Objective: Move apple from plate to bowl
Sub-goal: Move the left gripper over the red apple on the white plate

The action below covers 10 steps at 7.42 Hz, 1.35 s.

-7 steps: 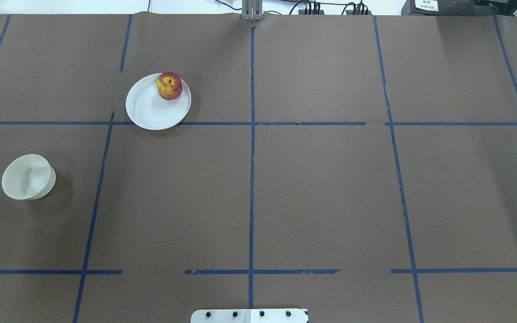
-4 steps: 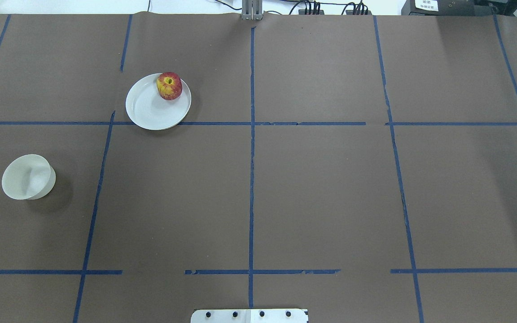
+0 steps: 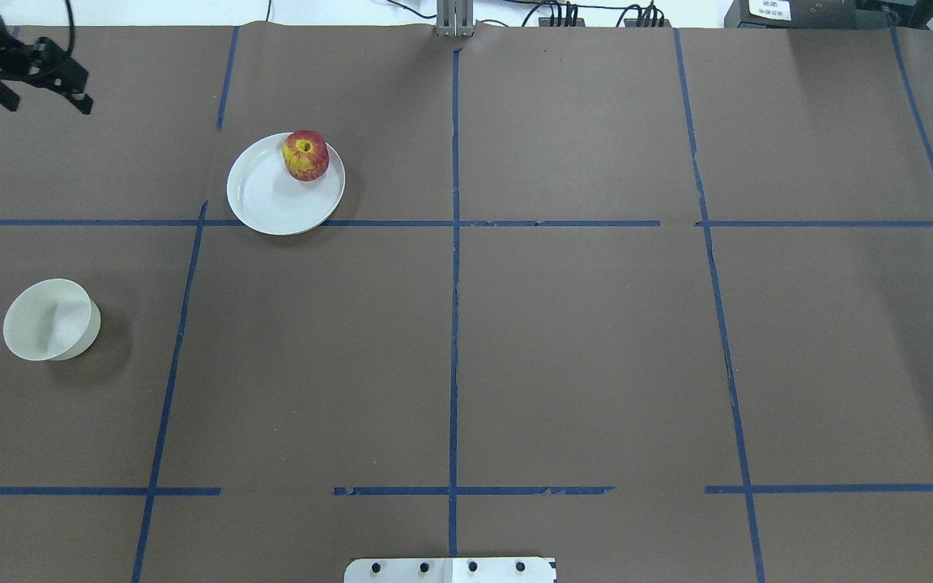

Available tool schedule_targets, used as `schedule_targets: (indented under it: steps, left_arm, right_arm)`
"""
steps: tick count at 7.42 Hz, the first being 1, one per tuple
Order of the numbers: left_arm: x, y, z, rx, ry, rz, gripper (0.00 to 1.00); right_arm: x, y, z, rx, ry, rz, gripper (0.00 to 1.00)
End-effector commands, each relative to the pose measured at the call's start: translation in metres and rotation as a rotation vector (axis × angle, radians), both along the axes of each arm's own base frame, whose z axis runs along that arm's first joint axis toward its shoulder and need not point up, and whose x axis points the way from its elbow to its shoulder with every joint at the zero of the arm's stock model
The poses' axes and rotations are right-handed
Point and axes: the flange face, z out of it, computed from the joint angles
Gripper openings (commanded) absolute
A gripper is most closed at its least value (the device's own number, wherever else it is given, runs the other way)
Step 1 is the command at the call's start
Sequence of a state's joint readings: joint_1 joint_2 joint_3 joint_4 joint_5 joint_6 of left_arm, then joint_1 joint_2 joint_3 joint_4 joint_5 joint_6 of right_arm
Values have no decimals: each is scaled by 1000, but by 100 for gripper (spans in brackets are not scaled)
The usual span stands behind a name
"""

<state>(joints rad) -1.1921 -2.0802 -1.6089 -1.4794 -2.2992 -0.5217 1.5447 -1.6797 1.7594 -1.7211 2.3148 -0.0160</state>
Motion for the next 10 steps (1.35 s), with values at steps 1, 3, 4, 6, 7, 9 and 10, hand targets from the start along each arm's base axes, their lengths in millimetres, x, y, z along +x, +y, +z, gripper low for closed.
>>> schedule_targets:
  steps: [1,3,4,6,7,9,10]
  left_arm:
    - [79,-39,-52,-86,7,-11,100]
    - [156,-52,-68,-151,15,-17,100]
    - [175,-59,-60,-133,6,-50,100]
    - [217,-59,-41,-154,36,-85,100]
    - [231,-56,-43,-143,31,-107,100]
    - [263,-56,-44,-161,27,-105,100]
    - [272,-61,-42,-144,15,-132,100]
  right_arm:
    - [0,0,0,1,0,-1,100]
    - [0,0,0,0,0,0,100]
    - [0,0,0,-1,0,-1,100]
    - [0,0,0,-1,0,-1,100]
    - [0,0,0,1,0,-1,100]
    - [0,0,0,-1,0,-1,100]
    - [0,0,0,0,0,0,100]
